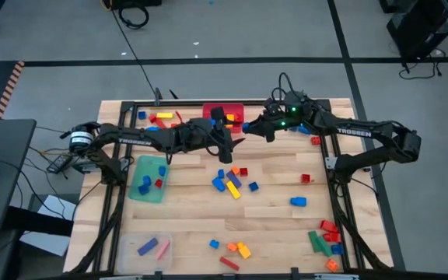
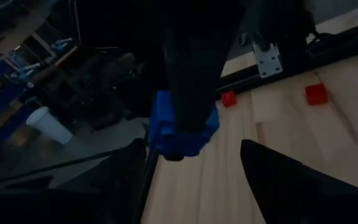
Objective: Sort blocks by size
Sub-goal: Put the blue 4 studded building block into the teal bin
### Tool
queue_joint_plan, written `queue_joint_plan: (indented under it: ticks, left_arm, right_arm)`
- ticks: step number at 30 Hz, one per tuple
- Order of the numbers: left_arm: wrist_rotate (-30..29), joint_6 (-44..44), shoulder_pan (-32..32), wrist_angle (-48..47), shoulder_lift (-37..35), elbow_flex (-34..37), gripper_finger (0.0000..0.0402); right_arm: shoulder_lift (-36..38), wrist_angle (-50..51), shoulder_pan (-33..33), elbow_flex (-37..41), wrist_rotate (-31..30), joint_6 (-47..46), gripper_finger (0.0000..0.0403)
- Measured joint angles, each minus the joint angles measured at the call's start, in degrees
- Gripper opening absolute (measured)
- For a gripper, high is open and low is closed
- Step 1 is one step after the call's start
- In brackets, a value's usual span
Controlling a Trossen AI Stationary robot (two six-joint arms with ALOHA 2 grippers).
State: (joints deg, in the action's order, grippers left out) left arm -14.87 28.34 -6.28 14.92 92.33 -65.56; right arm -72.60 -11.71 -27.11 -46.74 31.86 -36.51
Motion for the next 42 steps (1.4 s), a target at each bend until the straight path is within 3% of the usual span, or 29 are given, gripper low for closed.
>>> queue_joint_plan:
  ticks: [21, 42]
  left_arm:
    - [0.7, -0.2, 0.0, 8.1, 3.0, 0.0, 0.0267]
    - [0.5, 0.0, 1.4, 8.3, 3.0, 0.0, 0.0183]
  right_arm:
    - [-0.2, -2.8, 2.8, -0.1, -0.7, 1.0, 0.0148]
    - [-0.2, -1.5, 2.8, -0.1, -0.5, 2.6, 0.0159]
